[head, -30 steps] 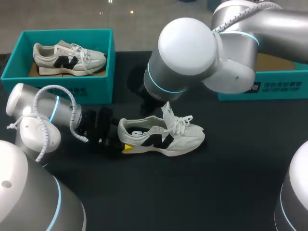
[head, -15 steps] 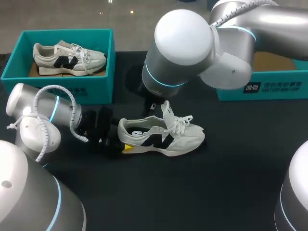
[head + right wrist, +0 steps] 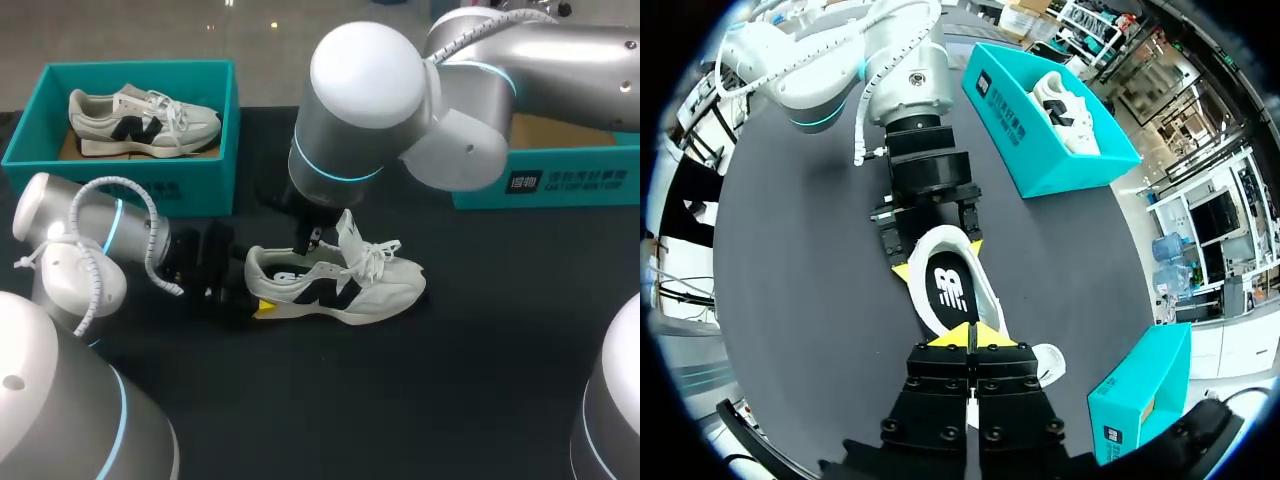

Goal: Take the shoe out of the shoebox, open the shoe tongue, remove and reinsert the insole, then place the shoe into the shoebox

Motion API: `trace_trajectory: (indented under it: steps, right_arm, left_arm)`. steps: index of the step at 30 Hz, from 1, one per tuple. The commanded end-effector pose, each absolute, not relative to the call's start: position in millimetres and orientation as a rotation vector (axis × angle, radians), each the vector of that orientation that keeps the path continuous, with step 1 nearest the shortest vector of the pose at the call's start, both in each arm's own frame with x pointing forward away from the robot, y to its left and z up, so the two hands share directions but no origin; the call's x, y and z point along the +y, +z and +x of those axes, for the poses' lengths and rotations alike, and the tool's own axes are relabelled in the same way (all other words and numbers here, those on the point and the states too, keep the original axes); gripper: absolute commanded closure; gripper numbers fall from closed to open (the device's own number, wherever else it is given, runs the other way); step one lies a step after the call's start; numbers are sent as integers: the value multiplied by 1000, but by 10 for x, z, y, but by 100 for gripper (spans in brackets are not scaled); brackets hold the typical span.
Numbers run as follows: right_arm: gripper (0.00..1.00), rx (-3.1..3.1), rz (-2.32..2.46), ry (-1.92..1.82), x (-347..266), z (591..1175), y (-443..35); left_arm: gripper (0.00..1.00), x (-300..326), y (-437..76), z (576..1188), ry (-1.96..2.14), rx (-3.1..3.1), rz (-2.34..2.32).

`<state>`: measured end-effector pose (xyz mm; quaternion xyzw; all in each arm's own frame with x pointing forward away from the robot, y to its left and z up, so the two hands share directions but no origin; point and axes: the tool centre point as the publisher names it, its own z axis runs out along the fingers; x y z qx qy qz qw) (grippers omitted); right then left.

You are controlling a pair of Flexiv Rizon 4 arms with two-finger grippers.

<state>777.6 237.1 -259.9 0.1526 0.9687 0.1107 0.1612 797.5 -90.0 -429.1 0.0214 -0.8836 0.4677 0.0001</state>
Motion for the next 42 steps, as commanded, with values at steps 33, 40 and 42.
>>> trace_trajectory:
  steps: [33,40,42]
  right_arm:
    - [100,2939,187,67,2499,8080,-3317]
    - [100,2979,168,29,2485,8103,-3471]
    - [100,2982,168,26,2479,8100,-3505]
  left_arm:
    - [100,-895,-4321,7967,1470,-2777,68]
    - [100,-895,-4321,7967,1470,-2777,68]
    - [100,-895,-4321,7967,1470,-2777,68]
